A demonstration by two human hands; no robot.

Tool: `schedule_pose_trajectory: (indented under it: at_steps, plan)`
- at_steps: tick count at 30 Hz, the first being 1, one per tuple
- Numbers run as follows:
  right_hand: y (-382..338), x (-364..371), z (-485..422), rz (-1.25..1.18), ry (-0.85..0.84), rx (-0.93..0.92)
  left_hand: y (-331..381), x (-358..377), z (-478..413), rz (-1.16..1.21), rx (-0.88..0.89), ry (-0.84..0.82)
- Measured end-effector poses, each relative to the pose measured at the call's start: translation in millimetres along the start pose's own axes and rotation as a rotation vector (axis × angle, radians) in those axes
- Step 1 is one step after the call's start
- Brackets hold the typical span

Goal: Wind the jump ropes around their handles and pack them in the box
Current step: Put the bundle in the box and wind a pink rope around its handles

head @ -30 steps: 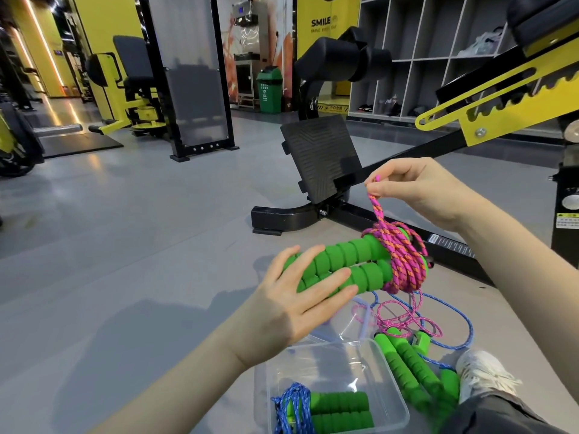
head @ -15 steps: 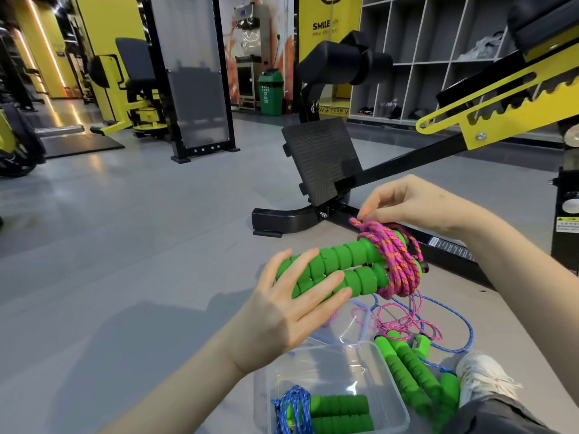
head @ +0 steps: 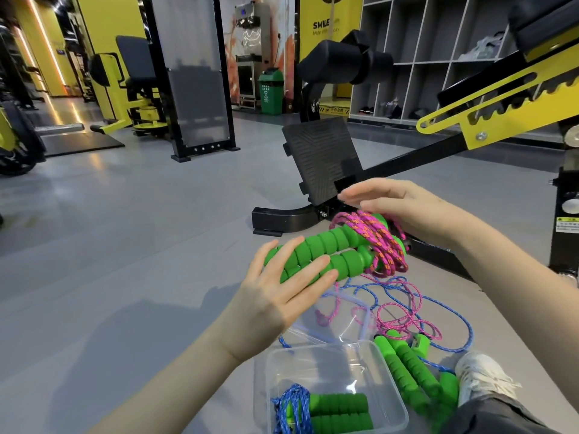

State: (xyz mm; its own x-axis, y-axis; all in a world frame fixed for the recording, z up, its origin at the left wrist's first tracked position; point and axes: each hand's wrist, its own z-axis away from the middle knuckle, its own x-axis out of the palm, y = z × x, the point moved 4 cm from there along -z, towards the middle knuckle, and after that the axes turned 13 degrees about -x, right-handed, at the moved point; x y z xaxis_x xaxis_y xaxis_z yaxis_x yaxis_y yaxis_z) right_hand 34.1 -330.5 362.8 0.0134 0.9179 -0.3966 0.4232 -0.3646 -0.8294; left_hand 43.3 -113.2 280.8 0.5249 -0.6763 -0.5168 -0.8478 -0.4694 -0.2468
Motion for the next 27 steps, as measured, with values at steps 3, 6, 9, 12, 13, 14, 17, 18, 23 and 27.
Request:
schedule_pose_trajectory:
  at_steps: [3, 6, 9, 12, 13, 14, 17, 18, 23, 27]
  plan:
    - [13, 7, 3, -0.427, 0.019, 0.092, -1, -4, -4, 0.044, -0.063, 0.008]
    - [26, 6, 8, -0.953, 0.055, 0.182, 4, -10, -10, 0.135, -0.105, 0.014]
    - [38, 15, 11, -1.134, 0.027, 0.198, 8, -12, -17, 0.208, -0.151, 0.057]
    - [52, 39, 10, -1.01, -0.045, 0.216, 4, -13, -22, 0.215, -0.221, 0.101]
    - [57, 44, 11, -0.929, -0.077, 0.25, 2, -12, -22, 0.205, -0.24, 0.114]
    - [61, 46, 11, -0.87, -0.106, 0.265, -2, -12, -22, 0.188, -0.257, 0.125]
    - [60, 49, 12, -0.655, -0.112, 0.33, -15, -8, -17, 0.104, -0.312, 0.141]
    - [57, 49, 12, -0.552, -0.088, 0.344, -21, -5, -15, 0.076, -0.334, 0.143]
    - [29, 43, 5, -0.119, -0.143, 0.281, -45, 11, 7, -0.047, -0.376, 0.087]
    - [8, 28, 4, 0.159, -0.231, 0.298, -54, 17, 16, -0.084, -0.398, 0.037]
